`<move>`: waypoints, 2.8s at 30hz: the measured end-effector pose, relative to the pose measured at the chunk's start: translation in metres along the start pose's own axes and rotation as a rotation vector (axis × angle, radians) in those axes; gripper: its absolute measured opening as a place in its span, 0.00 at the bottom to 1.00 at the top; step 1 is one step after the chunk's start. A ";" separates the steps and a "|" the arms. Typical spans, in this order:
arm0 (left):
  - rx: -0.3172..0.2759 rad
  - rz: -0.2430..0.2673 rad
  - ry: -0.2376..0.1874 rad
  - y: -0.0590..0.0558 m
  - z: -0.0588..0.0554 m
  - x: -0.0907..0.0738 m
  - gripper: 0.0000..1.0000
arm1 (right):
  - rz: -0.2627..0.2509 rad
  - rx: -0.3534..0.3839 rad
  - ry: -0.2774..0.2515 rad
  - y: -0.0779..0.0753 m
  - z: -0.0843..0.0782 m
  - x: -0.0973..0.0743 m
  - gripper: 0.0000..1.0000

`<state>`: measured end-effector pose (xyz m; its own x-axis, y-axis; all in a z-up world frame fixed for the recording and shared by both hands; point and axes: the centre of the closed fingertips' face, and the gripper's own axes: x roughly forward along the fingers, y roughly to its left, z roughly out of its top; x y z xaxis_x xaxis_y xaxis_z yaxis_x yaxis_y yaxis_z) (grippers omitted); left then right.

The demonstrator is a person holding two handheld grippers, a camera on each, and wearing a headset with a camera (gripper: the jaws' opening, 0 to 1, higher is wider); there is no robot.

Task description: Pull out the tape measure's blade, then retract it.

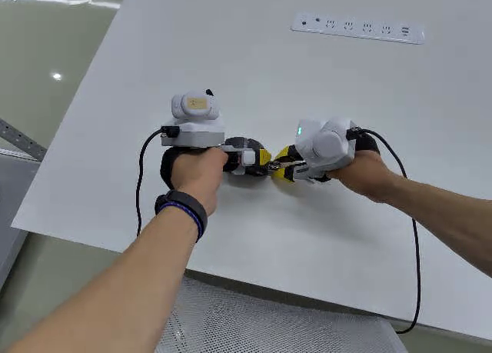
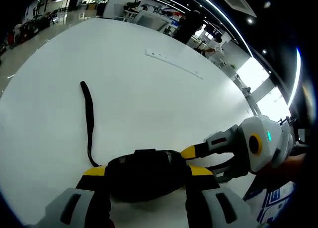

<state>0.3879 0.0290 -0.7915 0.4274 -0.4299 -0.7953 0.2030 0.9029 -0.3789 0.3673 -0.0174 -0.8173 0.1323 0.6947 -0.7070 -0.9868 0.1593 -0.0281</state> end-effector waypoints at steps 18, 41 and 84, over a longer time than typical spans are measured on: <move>0.047 -0.046 -0.024 0.004 0.007 -0.016 0.57 | -0.180 0.272 -0.062 -0.022 -0.016 -0.032 0.31; 0.277 -0.141 -0.192 0.004 0.037 -0.093 0.58 | -0.304 0.396 -0.130 -0.008 -0.011 -0.094 0.39; 0.487 -0.070 -0.258 0.034 -0.004 -0.147 0.66 | -0.415 0.525 -0.187 0.051 -0.026 -0.145 0.55</move>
<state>0.3286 0.1228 -0.6898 0.5876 -0.5302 -0.6112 0.5964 0.7943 -0.1156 0.2952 -0.1280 -0.7347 0.5496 0.6045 -0.5766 -0.6816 0.7236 0.1089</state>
